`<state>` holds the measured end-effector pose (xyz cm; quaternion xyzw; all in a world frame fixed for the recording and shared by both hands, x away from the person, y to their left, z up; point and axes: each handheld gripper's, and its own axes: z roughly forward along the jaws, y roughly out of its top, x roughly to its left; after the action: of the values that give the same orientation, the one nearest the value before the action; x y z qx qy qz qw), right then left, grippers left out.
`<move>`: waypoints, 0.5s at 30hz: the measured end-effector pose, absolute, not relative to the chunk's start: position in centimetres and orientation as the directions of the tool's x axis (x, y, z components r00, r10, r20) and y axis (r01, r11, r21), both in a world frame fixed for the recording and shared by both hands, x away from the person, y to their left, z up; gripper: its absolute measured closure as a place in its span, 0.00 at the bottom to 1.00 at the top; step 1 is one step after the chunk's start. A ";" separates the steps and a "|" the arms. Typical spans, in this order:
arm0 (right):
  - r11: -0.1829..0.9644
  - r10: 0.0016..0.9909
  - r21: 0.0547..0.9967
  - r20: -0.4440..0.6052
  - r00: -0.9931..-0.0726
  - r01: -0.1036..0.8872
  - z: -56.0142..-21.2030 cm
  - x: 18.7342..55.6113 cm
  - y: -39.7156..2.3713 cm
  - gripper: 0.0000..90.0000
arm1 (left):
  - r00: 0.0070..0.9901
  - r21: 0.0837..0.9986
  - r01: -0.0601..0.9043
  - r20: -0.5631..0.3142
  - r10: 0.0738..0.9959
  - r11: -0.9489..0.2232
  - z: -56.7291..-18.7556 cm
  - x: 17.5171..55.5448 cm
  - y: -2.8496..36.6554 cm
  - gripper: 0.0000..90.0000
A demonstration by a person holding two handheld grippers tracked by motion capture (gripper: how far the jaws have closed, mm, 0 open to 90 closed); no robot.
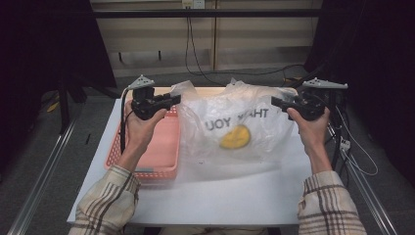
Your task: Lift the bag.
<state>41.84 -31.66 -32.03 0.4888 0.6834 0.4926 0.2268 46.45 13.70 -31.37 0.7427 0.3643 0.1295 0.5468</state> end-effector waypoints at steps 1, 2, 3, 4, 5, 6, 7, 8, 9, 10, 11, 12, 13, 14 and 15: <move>0.032 0.894 0.900 0.168 -0.414 0.435 -31.9 41.5 -31.7 0.38 | 0.706 0.907 0.398 -0.204 0.678 -0.141 -31.2 46.3 13.7 0.67; 0.033 0.902 0.901 0.159 -0.401 0.432 -31.7 41.2 -31.7 0.33 | 0.704 0.908 0.393 -0.199 0.682 -0.142 -31.1 46.1 13.7 0.58; 0.043 0.906 0.904 0.144 -0.398 0.426 -31.6 40.9 -31.7 0.27 | 0.700 0.910 0.390 -0.196 0.687 -0.139 -31.0 45.9 13.7 0.48; 0.047 0.908 0.905 0.137 -0.395 0.422 -31.4 40.6 -31.7 0.24 | 0.699 0.914 0.383 -0.191 0.689 -0.136 -30.8 45.6 13.8 0.41; 0.044 0.912 0.906 0.136 -0.387 0.422 -31.2 40.2 -31.9 0.22 | 0.701 0.917 0.375 -0.187 0.688 -0.133 -30.7 45.4 13.8 0.35; 0.046 0.914 0.911 0.127 -0.385 0.410 -31.0 39.9 -32.0 0.20 | 0.703 0.920 0.369 -0.186 0.686 -0.130 -30.6 45.2 13.9 0.31; 0.043 0.915 0.913 0.127 -0.384 0.405 -30.9 39.5 -32.3 0.18 | 0.706 0.920 0.373 -0.193 0.681 -0.125 -30.4 45.0 14.0 0.26; 0.033 0.916 0.915 0.133 -0.378 0.403 -30.8 39.2 -32.5 0.16 | 0.709 0.920 0.373 -0.196 0.677 -0.124 -30.4 44.7 14.0 0.21; 0.028 0.918 0.918 0.133 -0.374 0.396 -30.7 38.8 -32.8 0.16 | 0.711 0.922 0.363 -0.181 0.679 -0.134 -30.3 44.4 14.0 0.17; 0.031 0.917 0.919 0.130 -0.378 0.392 -30.8 38.5 -33.0 0.16 | 0.709 0.925 0.352 -0.163 0.687 -0.144 -30.3 44.0 14.1 0.15; 0.034 0.918 0.919 0.127 -0.375 0.393 -30.9 38.1 -33.1 0.16 | 0.708 0.927 0.349 -0.163 0.687 -0.140 -30.4 43.6 14.2 0.12; 0.037 0.922 0.919 0.120 -0.368 0.393 -31.0 37.7 -33.1 0.16 | 0.711 0.927 0.348 -0.166 0.683 -0.137 -30.4 43.2 14.3 0.09; 0.044 0.921 0.920 0.114 -0.374 0.388 -31.3 37.2 -33.0 0.16 | 0.714 0.930 0.340 -0.156 0.683 -0.143 -30.5 42.8 14.5 0.07; 0.044 0.919 0.921 0.115 -0.376 0.388 -31.5 36.7 -33.0 0.16 | 0.716 0.935 0.322 -0.138 0.685 -0.148 -30.5 42.3 14.6 0.07; 0.044 0.920 0.920 0.114 -0.375 0.389 -31.8 36.3 -32.9 0.16 | 0.719 0.937 0.312 -0.125 0.684 -0.157 -30.6 41.9 14.7 0.07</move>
<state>36.27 -32.89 -31.79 0.4887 0.6695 0.4891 0.2716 41.86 14.75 -30.57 0.7420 0.3356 0.1669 0.5559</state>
